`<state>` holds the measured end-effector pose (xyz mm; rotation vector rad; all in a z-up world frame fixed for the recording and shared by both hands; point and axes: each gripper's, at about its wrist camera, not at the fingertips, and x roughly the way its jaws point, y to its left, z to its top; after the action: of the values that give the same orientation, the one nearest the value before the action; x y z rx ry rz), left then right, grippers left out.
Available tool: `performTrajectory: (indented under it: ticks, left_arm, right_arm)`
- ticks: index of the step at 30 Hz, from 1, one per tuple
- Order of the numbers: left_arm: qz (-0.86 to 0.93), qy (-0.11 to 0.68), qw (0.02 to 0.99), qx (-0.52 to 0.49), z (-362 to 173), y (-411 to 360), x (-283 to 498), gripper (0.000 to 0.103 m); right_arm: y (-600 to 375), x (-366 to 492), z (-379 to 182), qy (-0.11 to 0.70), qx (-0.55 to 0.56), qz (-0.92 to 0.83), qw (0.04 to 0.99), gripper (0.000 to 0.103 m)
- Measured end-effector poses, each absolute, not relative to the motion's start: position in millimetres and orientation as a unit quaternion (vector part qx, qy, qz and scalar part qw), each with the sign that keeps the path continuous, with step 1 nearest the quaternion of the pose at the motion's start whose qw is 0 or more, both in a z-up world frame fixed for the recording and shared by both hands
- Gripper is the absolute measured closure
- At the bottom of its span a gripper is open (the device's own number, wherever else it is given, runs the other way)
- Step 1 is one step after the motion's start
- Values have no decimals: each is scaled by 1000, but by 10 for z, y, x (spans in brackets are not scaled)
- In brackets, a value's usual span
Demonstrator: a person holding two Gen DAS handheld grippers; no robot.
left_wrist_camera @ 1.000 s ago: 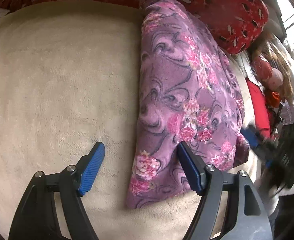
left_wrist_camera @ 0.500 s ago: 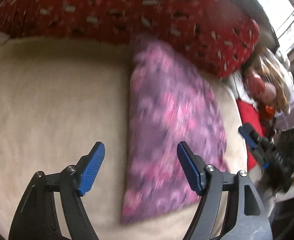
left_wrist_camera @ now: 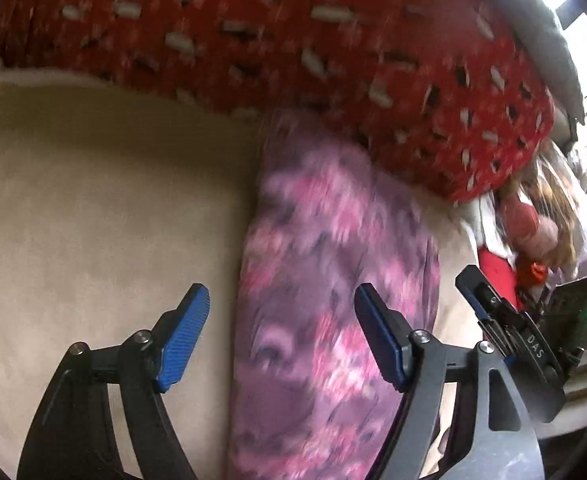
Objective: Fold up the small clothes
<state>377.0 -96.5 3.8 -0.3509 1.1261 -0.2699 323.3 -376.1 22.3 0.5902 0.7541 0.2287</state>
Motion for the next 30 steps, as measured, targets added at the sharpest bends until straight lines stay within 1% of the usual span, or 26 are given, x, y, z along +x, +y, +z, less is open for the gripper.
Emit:
performTrajectory:
  ticks: [3, 4, 6, 7, 9, 11, 14, 15, 16, 17, 18, 19, 20, 21, 24, 26, 28, 29, 30]
  left_arm:
    - [-99, 538, 824, -144, -52, -1078, 3974, 28]
    - [-86, 547, 821, -136, -136, -1102, 4034, 27]
    - [-72, 586, 797, -125, -426, -1175, 4210, 26]
    - [-72, 588, 794, -138, -497, -1138, 4231, 24]
    - [-83, 581, 794, -155, -427, -1064, 4192, 25]
    - [-107, 577, 790, -175, -327, -963, 4060, 26]
    - [-134, 554, 798, -196, -229, -831, 3691, 26]
    - [-135, 550, 800, -198, -254, -810, 3583, 26]
    - [-126, 559, 798, -190, -356, -818, 3486, 25]
    - [-120, 570, 793, -180, -432, -866, 3478, 24]
    - [-121, 566, 797, -173, -460, -892, 3437, 24]
    - [-119, 562, 802, -164, -388, -898, 3403, 24]
    - [-118, 566, 800, -159, -316, -902, 3377, 24]
    - [-127, 564, 800, -161, -221, -890, 3308, 25]
    - [-126, 541, 818, -151, -58, -844, 3067, 25]
    - [-121, 544, 819, -138, -130, -848, 2941, 25]
    - [-116, 576, 798, -135, -391, -891, 2899, 24]
    - [-115, 577, 797, -136, -435, -928, 2894, 24]
    - [-114, 570, 803, -133, -370, -917, 2870, 24]
  right_arm:
    - [-3665, 3494, 142, 374, 276, 94, 880, 68]
    - [-3652, 3560, 64, 384, 270, 84, 879, 70]
    - [-3546, 3804, -263, 448, 235, 42, 862, 70]
    - [-3567, 3817, -346, 447, 242, 43, 860, 71]
    - [-3643, 3775, -273, 436, 264, 47, 859, 71]
    - [-3686, 3644, -160, 422, 271, 64, 863, 68]
    - [-3705, 3321, -12, 383, 281, 121, 872, 67]
    - [-3692, 3218, -23, 377, 285, 133, 871, 66]
    - [-3662, 3148, -85, 381, 280, 134, 871, 59]
    - [-3622, 3132, -168, 398, 268, 126, 868, 55]
    - [-3560, 3168, -298, 430, 249, 115, 860, 55]
    - [-3530, 3143, -340, 435, 236, 108, 862, 56]
    - [-3523, 3068, -259, 423, 230, 99, 871, 56]
    - [-3522, 3004, -186, 420, 232, 98, 872, 53]
    - [-3490, 2724, -29, 394, 241, 126, 878, 53]
    - [-3429, 2593, -80, 402, 216, 119, 882, 53]
    - [-3341, 2576, -239, 440, 181, 104, 873, 54]
    - [-3314, 2542, -268, 437, 168, 100, 878, 54]
    - [-3305, 2508, -226, 433, 165, 95, 881, 54]
